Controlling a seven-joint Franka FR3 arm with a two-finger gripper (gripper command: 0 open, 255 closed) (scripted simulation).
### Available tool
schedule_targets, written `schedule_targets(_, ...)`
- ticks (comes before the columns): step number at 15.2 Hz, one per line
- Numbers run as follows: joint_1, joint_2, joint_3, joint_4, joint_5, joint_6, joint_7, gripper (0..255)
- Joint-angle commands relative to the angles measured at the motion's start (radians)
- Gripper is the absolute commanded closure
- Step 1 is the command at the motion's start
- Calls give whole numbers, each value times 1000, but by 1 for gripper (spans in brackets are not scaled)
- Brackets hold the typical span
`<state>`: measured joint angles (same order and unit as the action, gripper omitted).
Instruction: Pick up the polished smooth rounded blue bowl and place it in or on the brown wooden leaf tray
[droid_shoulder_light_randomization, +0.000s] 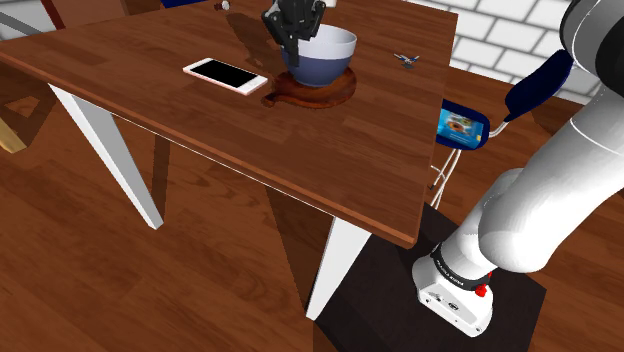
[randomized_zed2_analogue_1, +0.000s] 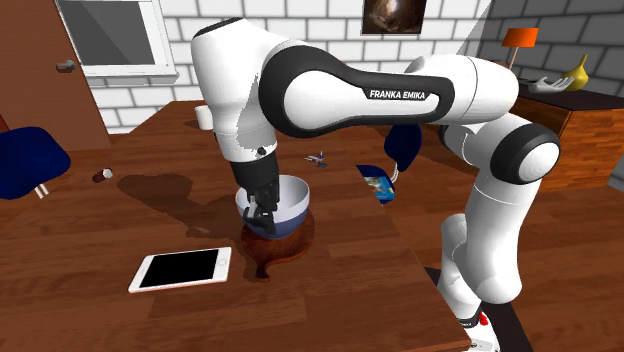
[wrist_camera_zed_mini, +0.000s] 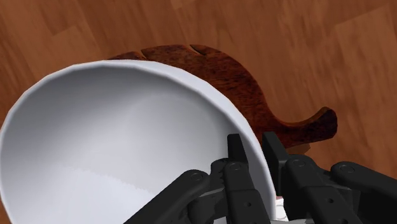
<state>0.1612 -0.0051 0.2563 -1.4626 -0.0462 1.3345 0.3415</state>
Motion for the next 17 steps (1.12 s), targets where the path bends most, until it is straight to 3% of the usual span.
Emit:
schedule_targets(1, 0, 0, 0, 0, 0, 0, 0, 0)
schedule_targets(6, 0, 0, 0, 0, 0, 0, 0, 0)
schedule_targets(10, 18, 105, 15, 268, -29, -166, 17, 0)
schedule_targets(17, 19, 105, 14, 268, -29, -166, 17, 0)
